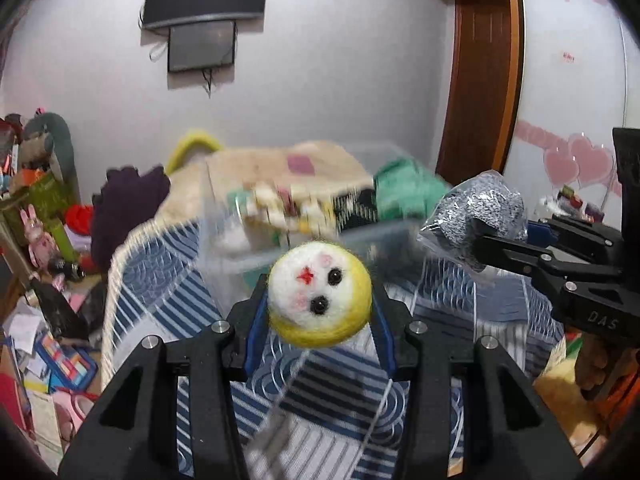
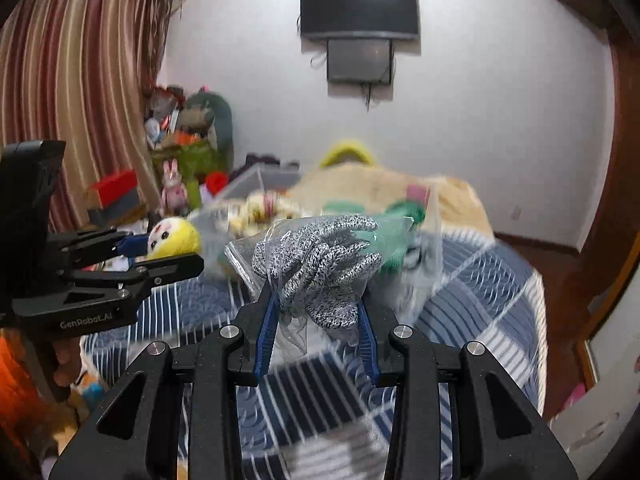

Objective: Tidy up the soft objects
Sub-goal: 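Grasp the yellow doll with the left gripper while the right grasps the bagged glove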

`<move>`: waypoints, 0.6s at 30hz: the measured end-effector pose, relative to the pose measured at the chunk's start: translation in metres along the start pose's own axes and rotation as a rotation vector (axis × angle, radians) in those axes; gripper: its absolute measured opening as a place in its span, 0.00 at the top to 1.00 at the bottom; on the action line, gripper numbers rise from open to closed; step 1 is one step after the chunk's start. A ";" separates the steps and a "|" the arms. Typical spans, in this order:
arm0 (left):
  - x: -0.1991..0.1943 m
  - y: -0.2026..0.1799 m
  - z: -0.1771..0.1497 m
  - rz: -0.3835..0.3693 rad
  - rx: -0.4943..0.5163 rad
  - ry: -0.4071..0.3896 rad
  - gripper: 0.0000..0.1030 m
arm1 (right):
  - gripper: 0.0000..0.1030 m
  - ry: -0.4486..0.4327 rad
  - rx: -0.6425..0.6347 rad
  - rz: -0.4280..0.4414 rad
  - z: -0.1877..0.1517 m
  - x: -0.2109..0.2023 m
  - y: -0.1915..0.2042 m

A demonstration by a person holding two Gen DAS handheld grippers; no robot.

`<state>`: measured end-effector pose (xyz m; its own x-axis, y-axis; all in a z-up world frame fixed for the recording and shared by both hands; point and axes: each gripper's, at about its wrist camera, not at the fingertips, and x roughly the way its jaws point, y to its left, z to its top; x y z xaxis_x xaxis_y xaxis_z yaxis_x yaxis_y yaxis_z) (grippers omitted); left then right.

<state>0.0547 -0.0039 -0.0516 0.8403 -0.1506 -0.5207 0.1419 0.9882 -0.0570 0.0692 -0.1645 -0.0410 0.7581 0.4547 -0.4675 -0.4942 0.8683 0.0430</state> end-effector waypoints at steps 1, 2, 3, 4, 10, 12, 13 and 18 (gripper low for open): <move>-0.001 0.000 0.006 0.003 0.001 -0.014 0.56 | 0.68 -0.010 0.001 0.001 0.004 0.001 -0.001; -0.004 0.001 0.014 0.011 0.004 -0.035 0.56 | 0.68 -0.027 0.002 0.005 0.011 0.003 -0.002; -0.005 0.001 0.020 0.015 0.006 -0.050 0.56 | 0.68 -0.037 0.001 0.006 0.014 0.004 -0.003; -0.005 0.001 0.024 0.018 0.009 -0.061 0.56 | 0.68 -0.045 -0.003 0.003 0.019 0.008 -0.003; 0.007 0.010 0.047 0.024 -0.018 -0.095 0.56 | 0.68 -0.056 -0.002 -0.011 0.037 0.035 -0.004; 0.018 0.015 0.050 0.024 -0.035 -0.085 0.56 | 0.68 -0.040 0.001 -0.021 0.037 0.047 -0.005; 0.026 0.017 0.052 0.028 -0.046 -0.072 0.56 | 0.68 -0.028 0.006 -0.021 0.035 0.049 -0.005; 0.064 0.029 0.050 0.019 -0.082 0.008 0.56 | 0.68 0.079 0.031 -0.013 0.022 0.087 -0.005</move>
<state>0.1386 0.0143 -0.0435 0.8381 -0.1324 -0.5293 0.0827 0.9897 -0.1167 0.1473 -0.1252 -0.0627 0.7280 0.4270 -0.5364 -0.4697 0.8805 0.0635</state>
